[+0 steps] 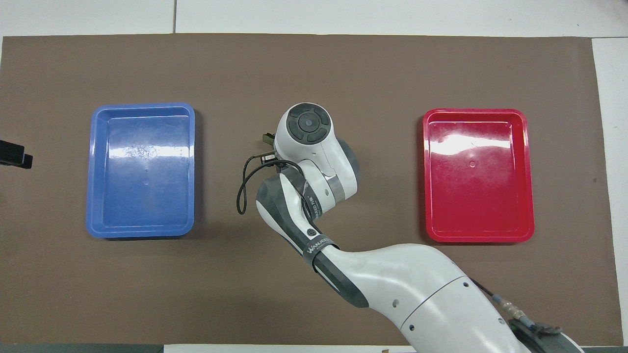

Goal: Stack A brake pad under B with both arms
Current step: 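Lower the curved pad onto the dark pad and open the right gripper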

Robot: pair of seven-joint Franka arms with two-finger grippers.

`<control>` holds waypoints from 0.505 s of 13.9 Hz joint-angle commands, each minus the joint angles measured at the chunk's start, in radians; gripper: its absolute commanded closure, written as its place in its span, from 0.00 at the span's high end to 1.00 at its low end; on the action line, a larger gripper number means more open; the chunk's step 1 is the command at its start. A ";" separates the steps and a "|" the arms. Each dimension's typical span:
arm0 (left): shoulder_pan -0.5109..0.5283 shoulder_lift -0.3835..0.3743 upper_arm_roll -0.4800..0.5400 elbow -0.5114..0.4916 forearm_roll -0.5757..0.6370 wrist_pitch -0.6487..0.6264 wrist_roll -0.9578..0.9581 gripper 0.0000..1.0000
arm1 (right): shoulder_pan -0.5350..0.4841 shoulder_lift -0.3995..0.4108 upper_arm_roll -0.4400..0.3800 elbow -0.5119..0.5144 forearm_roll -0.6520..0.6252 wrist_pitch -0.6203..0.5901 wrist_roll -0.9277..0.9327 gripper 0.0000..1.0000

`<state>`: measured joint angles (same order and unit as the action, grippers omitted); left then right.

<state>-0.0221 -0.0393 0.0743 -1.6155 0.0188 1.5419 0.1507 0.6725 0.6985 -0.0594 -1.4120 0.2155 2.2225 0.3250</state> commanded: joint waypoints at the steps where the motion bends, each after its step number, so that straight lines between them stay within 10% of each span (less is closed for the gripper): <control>1: 0.008 -0.024 -0.005 -0.029 0.010 0.012 0.012 1.00 | -0.002 0.009 0.004 0.027 -0.007 0.009 0.019 0.10; 7: 0.008 -0.024 -0.005 -0.029 0.010 0.012 0.012 1.00 | 0.001 0.006 0.004 0.001 -0.013 0.020 0.020 0.10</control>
<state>-0.0216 -0.0393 0.0742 -1.6160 0.0188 1.5418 0.1507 0.6734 0.7005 -0.0593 -1.4113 0.2146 2.2245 0.3250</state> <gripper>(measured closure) 0.000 0.568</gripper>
